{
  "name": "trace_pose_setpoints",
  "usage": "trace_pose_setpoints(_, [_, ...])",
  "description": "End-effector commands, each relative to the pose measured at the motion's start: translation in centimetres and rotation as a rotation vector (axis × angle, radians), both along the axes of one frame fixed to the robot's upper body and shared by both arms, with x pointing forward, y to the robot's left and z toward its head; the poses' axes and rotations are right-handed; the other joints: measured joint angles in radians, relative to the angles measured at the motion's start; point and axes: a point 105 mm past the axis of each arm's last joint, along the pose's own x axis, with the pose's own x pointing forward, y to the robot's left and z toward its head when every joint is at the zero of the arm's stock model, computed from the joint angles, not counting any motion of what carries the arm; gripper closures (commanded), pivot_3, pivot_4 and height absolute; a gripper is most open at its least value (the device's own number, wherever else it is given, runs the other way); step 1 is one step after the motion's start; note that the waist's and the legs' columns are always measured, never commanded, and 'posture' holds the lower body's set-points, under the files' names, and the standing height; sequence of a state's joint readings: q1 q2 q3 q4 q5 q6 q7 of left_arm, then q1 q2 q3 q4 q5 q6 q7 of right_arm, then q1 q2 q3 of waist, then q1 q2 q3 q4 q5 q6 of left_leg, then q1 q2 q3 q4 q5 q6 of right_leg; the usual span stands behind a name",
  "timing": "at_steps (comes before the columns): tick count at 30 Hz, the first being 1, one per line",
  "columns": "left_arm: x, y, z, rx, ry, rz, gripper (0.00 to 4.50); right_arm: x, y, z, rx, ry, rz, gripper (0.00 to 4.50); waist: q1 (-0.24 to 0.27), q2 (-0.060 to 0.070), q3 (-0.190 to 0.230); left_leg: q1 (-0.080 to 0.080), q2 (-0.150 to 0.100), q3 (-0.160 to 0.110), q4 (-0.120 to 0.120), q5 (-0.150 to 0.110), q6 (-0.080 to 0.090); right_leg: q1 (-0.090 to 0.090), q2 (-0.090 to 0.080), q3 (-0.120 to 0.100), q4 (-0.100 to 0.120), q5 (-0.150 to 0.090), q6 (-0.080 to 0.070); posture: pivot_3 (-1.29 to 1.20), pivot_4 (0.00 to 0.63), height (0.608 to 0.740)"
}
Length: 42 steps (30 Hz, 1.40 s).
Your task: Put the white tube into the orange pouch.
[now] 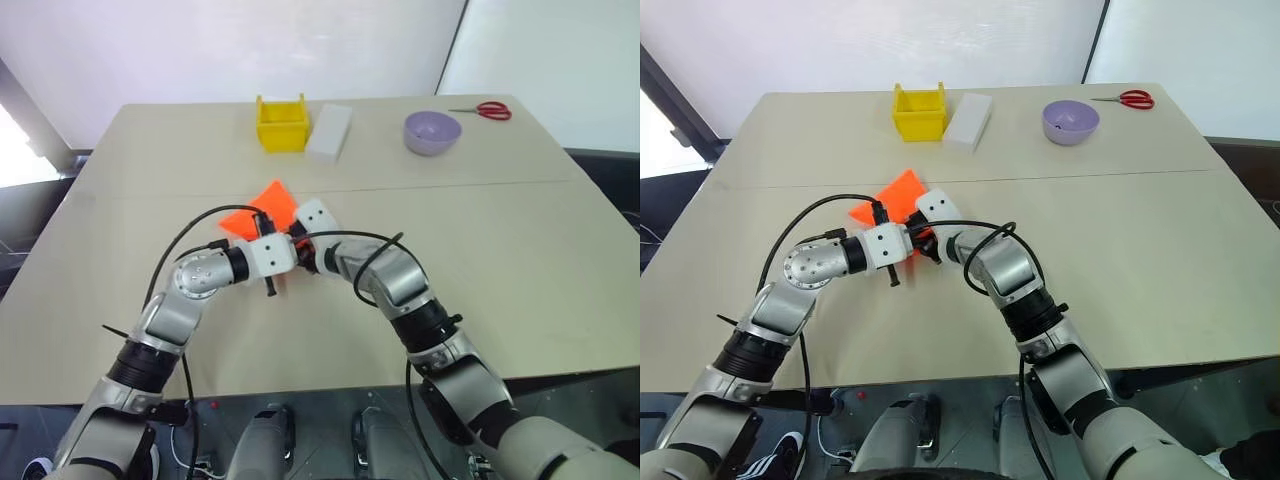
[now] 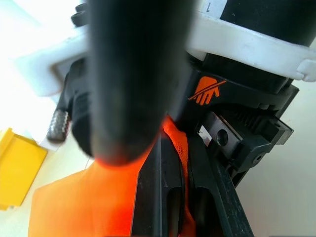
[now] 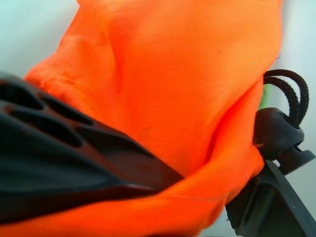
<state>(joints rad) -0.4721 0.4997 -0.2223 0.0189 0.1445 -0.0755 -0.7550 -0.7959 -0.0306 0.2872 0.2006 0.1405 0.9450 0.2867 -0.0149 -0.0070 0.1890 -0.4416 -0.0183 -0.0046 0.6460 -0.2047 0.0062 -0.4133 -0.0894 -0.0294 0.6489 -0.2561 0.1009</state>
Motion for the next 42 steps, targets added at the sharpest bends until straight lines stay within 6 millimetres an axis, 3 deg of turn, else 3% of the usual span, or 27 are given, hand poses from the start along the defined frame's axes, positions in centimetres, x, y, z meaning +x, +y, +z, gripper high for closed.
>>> trace_pose_setpoints(1, [-0.8,-1.6,2.3,-0.035,-0.1,-0.074,4.5,0.3,0.4,1.1,0.036,-0.026,0.002,2.77,0.0,0.0,0.0,0.0,0.0,0.0,0.0,0.0,0.0,0.0,0.0,0.0,0.0,0.0,0.0,0.0,0.15,0.74])
trace_pose_setpoints(2, [-0.8,-1.5,2.3,-0.035,-0.098,-0.07,4.5,0.1,0.5,1.1,0.044,-0.022,0.02,1.76,0.0,0.0,0.0,0.0,0.0,0.0,0.0,0.0,0.0,0.0,0.0,0.0,0.0,0.0,0.0,0.0,0.15,0.74])
trace_pose_setpoints(3, [-0.8,-1.5,2.2,-0.028,-0.101,-0.069,4.5,-0.1,0.6,1.2,0.056,-0.015,0.021,1.49,0.0,0.0,0.0,0.0,0.0,0.0,0.0,0.0,0.0,0.0,0.0,0.0,0.0,0.0,0.0,0.0,0.15,0.74])
trace_pose_setpoints(6, [-0.7,-1.3,2.0,-0.02,-0.1,-0.058,4.5,-0.5,0.6,1.6,0.074,-0.008,0.026,0.03,-0.001,0.0,0.0,0.0,0.0,0.0,-0.001,0.0,0.0,-0.001,-0.002,0.0,0.0,0.0,0.0,0.0,0.15,0.74])
trace_pose_setpoints(19, [0.1,-0.3,0.7,0.01,-0.097,-0.001,4.5,-4.7,-1.1,3.6,0.092,-0.021,0.207,0.03,0.001,0.0,0.0,-0.002,-0.001,0.0,-0.002,0.0,0.0,-0.003,-0.005,0.0,-0.001,0.0,0.0,0.0,0.15,0.74])
trace_pose_setpoints(26, [-0.2,0.4,-0.2,0.033,-0.077,-0.004,4.5,-6.0,-3.7,3.6,0.124,-0.013,0.235,0.03,0.002,0.0,0.0,-0.002,-0.001,0.0,-0.002,0.0,0.0,-0.003,-0.006,0.0,-0.002,-0.001,-0.002,0.0,0.15,0.74])
trace_pose_setpoints(30, [-0.7,1.5,-1.1,0.064,-0.074,-0.006,4.5,-5.9,-6.4,4.0,0.186,-0.029,0.19,0.03,0.002,0.0,0.0,-0.003,-0.001,0.0,-0.003,0.0,0.0,-0.003,-0.006,0.0,-0.003,-0.002,-0.003,0.0,0.15,0.74])
trace_pose_setpoints(35, [-0.3,2.5,-0.8,0.056,-0.1,0.014,4.5,-6.8,-8.0,3.8,0.17,-0.103,0.203,0.03,0.004,0.0,0.0,-0.003,-0.001,0.0,-0.005,-0.001,-0.001,-0.002,-0.008,0.0,-0.006,-0.002,-0.004,0.0,0.15,0.74])
trace_pose_setpoints(38, [0.0,3.0,-0.6,0.043,-0.112,0.013,4.5,-6.2,-8.4,3.5,0.15,-0.17,0.169,0.03,0.002,0.0,0.0,-0.003,-0.001,0.001,-0.012,0.0,0.0,-0.001,-0.008,-0.001,-0.017,0.0,-0.005,0.0,0.15,0.74])
trace_pose_setpoints(42, [0.0,2.9,-0.8,0.052,-0.113,-0.024,4.5,-3.8,-8.8,3.5,0.153,-0.214,0.064,0.03,0.001,0.0,0.0,-0.003,-0.001,0.002,-0.014,0.0,0.0,-0.002,-0.007,-0.001,-0.018,0.002,-0.003,0.0,0.15,0.74])
